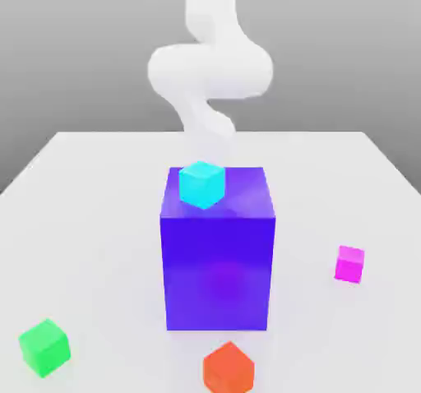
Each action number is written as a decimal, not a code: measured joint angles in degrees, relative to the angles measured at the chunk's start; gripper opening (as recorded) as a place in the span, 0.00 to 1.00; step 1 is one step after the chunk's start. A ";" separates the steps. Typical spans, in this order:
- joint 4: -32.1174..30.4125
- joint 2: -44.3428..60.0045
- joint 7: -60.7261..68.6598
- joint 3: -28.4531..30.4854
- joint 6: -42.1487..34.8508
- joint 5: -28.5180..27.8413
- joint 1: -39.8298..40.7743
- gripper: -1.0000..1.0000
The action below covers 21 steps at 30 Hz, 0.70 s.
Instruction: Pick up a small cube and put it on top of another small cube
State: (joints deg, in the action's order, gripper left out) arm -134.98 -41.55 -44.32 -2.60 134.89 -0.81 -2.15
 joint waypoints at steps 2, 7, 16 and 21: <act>-2.93 4.20 1.47 -2.38 2.94 -0.74 -2.03 0.50; -9.92 14.40 5.09 -7.57 9.98 -2.38 -7.10 0.50; -23.29 34.57 13.81 -16.54 23.91 -3.39 -17.90 0.50; -28.11 43.63 17.80 -19.43 30.73 -2.76 -24.38 0.50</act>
State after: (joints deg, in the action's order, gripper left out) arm -163.09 2.08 -26.51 -22.03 165.62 -3.57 -26.53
